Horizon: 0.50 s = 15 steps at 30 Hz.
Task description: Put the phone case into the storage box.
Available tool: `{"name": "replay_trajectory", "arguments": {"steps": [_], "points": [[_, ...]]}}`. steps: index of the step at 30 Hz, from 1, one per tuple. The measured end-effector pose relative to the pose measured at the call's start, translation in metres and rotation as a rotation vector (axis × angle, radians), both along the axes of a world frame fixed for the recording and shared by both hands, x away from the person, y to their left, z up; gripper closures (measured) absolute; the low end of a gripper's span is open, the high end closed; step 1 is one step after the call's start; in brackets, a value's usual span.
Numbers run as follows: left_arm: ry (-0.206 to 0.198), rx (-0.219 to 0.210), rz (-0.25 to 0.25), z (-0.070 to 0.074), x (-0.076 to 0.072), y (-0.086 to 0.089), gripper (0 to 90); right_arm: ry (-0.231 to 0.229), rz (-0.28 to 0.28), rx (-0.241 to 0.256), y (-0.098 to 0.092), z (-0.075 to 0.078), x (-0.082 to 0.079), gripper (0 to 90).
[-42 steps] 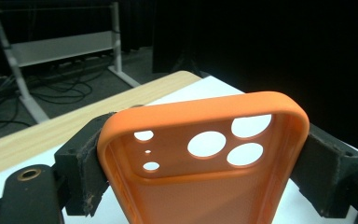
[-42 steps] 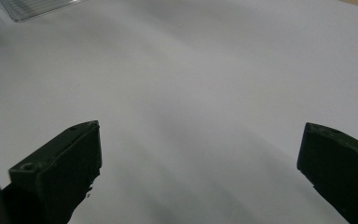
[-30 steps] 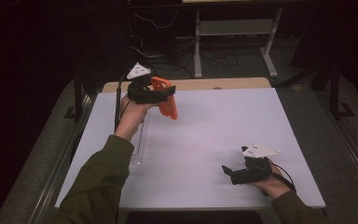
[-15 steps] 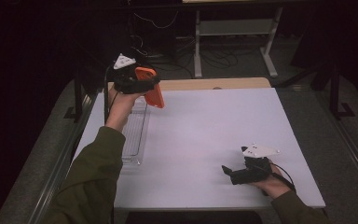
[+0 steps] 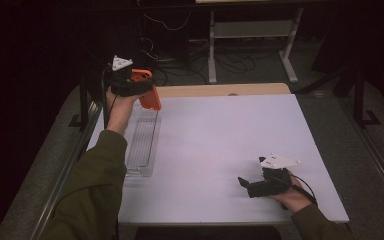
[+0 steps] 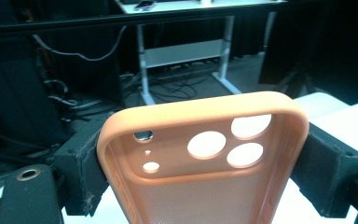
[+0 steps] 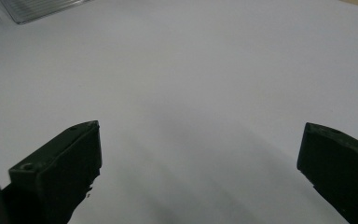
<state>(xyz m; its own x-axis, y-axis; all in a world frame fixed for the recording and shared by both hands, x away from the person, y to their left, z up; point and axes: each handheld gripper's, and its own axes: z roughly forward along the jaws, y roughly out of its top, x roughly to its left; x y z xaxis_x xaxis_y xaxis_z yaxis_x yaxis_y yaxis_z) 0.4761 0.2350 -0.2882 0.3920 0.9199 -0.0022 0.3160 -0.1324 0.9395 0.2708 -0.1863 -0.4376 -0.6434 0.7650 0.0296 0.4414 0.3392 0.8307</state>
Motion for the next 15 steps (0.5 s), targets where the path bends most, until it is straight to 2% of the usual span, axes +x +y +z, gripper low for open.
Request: {"name": "replay_trajectory", "arguments": {"steps": [1, 2, 7, 15], "points": [[0.000, 0.012, 0.009, -0.001, 0.001, 0.002, 15.1, 0.011, -0.003, 0.004, 0.000, 0.000, -0.001, 0.0], [0.006, 0.015, 0.022, -0.002, 0.002, 0.004, 15.1, -0.001, 0.000, 0.000, 0.000, 0.000, 0.000, 0.0], [0.020, 0.020, 0.067, -0.008, 0.008, 0.010, 15.0, 0.013, -0.003, 0.004, 0.001, 0.000, -0.001, 0.0], [0.029, 0.032, 0.127, -0.021, 0.013, 0.015, 15.0, 0.001, 0.002, 0.001, 0.000, 0.000, 0.000, 0.0]]}}
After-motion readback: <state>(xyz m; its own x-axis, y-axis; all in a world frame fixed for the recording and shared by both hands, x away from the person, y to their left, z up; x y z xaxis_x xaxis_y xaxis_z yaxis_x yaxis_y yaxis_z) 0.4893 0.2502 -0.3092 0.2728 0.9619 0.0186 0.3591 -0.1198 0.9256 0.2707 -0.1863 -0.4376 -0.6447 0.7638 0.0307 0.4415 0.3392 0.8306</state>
